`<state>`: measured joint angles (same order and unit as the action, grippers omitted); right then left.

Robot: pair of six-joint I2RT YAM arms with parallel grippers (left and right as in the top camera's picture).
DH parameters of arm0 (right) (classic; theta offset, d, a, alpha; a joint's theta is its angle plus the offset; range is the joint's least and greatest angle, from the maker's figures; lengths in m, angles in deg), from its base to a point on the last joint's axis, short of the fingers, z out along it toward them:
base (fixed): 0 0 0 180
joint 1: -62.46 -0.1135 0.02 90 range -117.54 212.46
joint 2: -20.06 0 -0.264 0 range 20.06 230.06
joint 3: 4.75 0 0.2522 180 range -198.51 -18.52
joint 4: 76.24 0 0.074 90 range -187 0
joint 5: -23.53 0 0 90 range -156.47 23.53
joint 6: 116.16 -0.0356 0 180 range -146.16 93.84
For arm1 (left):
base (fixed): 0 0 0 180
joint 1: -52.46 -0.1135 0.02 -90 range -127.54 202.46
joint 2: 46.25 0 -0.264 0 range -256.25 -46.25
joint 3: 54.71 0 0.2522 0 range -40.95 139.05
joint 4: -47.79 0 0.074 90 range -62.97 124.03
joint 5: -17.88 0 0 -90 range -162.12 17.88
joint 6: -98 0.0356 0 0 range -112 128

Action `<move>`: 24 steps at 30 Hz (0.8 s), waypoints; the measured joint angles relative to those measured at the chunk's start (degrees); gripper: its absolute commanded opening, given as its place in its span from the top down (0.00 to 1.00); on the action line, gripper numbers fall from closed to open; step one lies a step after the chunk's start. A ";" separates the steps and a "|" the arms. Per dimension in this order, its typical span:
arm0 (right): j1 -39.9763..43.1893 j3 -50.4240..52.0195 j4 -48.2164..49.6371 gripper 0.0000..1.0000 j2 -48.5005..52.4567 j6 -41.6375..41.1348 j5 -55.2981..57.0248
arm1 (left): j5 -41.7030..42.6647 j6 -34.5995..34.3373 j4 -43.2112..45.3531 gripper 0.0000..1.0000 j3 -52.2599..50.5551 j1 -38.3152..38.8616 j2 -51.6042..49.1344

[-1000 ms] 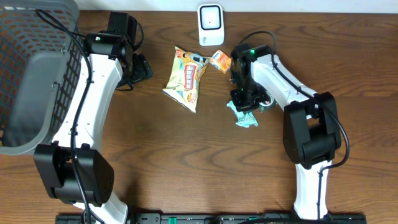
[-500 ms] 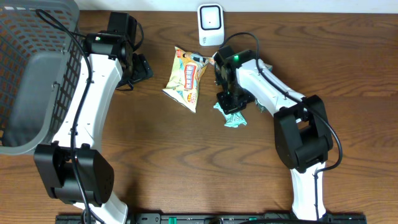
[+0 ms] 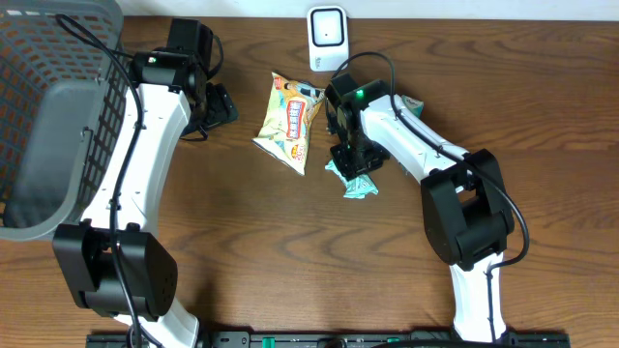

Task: Scan the item barcode

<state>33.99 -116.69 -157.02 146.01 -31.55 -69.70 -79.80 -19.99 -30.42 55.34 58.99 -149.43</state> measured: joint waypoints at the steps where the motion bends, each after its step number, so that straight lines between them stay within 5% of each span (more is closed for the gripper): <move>1: 0.00 0.33 0.09 0.68 0.00 -0.15 -0.02 | 0.00 0.00 -0.02 0.02 0.00 0.00 0.00; 7: 0.00 2.69 2.12 0.99 -0.26 -0.35 0.35 | 0.00 0.00 0.00 0.02 0.00 0.00 0.00; 17: 0.00 2.40 2.29 0.99 -0.68 -1.40 0.17 | 0.00 0.00 -0.02 0.02 0.00 0.00 0.00; 24: 0.85 -6.80 1.14 0.99 -0.55 -1.99 0.00 | 0.00 0.00 0.00 0.02 0.00 0.00 0.00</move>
<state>34.84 -123.48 -155.89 145.47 -33.54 -69.70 -79.80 -19.99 -30.42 55.34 58.99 -149.43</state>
